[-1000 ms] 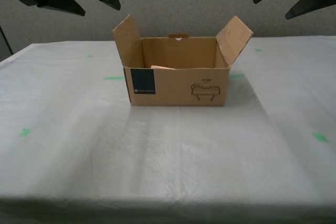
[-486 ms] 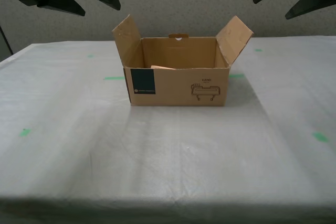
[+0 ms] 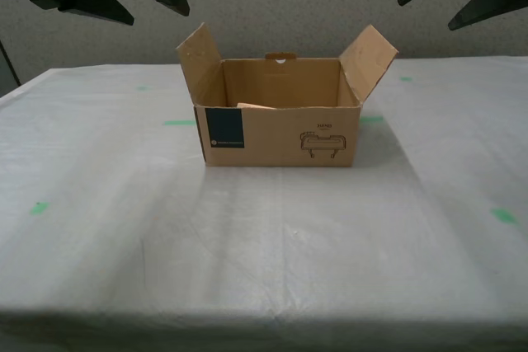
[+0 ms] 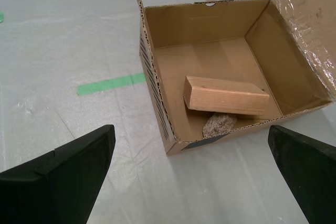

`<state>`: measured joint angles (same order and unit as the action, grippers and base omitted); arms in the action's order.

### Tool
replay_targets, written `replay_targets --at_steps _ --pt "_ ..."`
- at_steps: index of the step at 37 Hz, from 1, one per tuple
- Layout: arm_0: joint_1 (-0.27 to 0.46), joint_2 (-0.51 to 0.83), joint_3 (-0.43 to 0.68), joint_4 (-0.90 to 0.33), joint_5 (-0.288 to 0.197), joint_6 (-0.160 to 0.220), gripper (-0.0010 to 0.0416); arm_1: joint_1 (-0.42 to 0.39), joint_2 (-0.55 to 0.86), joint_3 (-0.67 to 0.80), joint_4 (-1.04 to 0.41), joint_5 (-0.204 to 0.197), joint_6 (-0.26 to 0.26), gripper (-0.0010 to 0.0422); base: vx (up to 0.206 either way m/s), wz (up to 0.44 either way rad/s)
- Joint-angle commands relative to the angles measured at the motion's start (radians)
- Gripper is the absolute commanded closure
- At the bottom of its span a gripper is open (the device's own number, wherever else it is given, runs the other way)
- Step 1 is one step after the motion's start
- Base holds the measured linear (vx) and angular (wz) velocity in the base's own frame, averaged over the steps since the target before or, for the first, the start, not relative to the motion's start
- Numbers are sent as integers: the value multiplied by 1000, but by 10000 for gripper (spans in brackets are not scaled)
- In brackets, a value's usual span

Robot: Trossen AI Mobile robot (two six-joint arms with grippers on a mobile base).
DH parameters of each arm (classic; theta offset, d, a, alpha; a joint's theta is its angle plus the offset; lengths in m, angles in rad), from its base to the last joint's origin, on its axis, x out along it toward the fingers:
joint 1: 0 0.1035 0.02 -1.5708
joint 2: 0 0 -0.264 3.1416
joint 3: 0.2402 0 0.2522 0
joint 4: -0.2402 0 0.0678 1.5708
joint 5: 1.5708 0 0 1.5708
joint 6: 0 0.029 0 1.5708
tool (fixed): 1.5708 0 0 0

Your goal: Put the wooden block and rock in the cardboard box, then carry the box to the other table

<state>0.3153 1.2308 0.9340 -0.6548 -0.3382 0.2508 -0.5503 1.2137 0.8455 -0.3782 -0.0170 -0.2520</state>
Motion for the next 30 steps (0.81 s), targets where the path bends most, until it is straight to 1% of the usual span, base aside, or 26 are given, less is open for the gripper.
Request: replay_targets --at_steps 1,30 --pt "0 0 0 0 3 3 12 0 -1 1 3 -2 1 12 0 0" --pt "0 0 0 0 3 3 12 0 -1 1 3 -2 1 12 0 0"
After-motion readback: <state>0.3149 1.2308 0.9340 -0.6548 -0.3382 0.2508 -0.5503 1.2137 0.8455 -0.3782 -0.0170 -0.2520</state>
